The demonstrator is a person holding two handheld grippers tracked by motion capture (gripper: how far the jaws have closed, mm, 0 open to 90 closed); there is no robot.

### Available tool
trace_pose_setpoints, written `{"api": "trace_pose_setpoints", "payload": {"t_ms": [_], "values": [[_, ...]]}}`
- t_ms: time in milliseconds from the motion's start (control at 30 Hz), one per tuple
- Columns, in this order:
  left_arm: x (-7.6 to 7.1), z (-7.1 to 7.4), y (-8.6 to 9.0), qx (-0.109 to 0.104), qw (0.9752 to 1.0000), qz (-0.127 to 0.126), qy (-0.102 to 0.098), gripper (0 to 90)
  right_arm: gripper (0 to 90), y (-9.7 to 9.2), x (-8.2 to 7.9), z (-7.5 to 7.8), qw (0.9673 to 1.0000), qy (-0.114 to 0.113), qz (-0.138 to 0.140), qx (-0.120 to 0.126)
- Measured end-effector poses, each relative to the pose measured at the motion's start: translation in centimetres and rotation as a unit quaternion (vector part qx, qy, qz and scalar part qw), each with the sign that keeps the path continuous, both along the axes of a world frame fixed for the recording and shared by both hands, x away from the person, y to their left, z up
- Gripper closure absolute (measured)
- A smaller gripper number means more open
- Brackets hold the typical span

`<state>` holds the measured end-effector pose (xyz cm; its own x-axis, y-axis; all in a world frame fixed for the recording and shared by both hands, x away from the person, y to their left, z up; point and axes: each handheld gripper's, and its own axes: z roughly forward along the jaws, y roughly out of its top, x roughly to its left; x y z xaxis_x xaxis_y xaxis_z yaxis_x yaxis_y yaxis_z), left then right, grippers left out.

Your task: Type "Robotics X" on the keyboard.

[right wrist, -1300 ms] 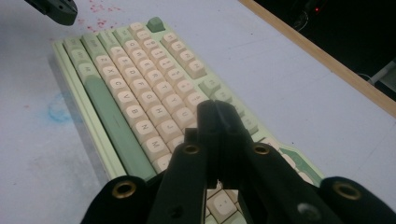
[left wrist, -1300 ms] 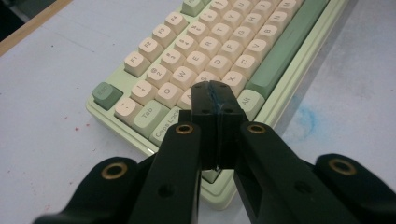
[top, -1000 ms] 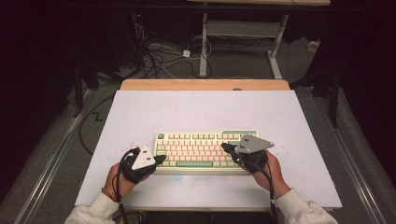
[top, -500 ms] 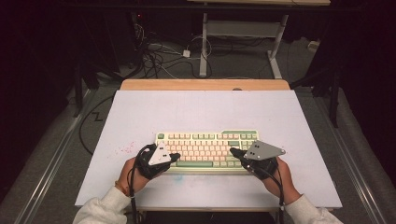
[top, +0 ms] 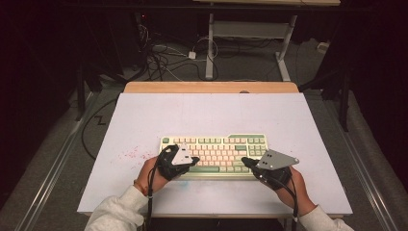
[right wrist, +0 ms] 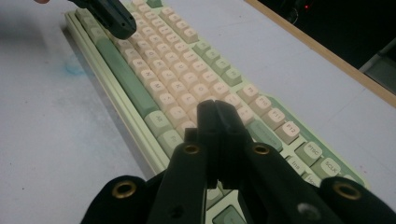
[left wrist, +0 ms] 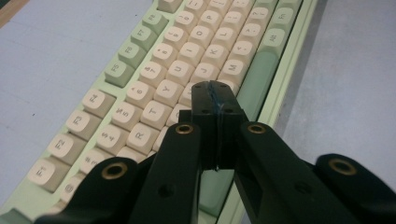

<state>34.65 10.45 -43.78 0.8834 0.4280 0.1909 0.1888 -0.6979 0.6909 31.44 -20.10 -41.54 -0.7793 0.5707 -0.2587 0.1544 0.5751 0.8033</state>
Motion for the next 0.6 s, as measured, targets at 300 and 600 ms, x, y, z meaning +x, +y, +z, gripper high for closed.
{"api": "trace_pose_setpoints", "payload": {"t_ms": [300, 600], "values": [[0.4, -0.6, -1.5, 0.018, 0.9998, -0.010, 0.003, 87.6, 90.0, 0.0, 0.0, -0.1, 1.0000, 0.003, 0.002, 0.000], [0.6, -0.7, -1.6, 0.021, 0.9997, -0.009, 0.004, 87.6, 90.0, 0.0, 0.0, 0.0, 1.0000, 0.001, 0.003, 0.001]]}}
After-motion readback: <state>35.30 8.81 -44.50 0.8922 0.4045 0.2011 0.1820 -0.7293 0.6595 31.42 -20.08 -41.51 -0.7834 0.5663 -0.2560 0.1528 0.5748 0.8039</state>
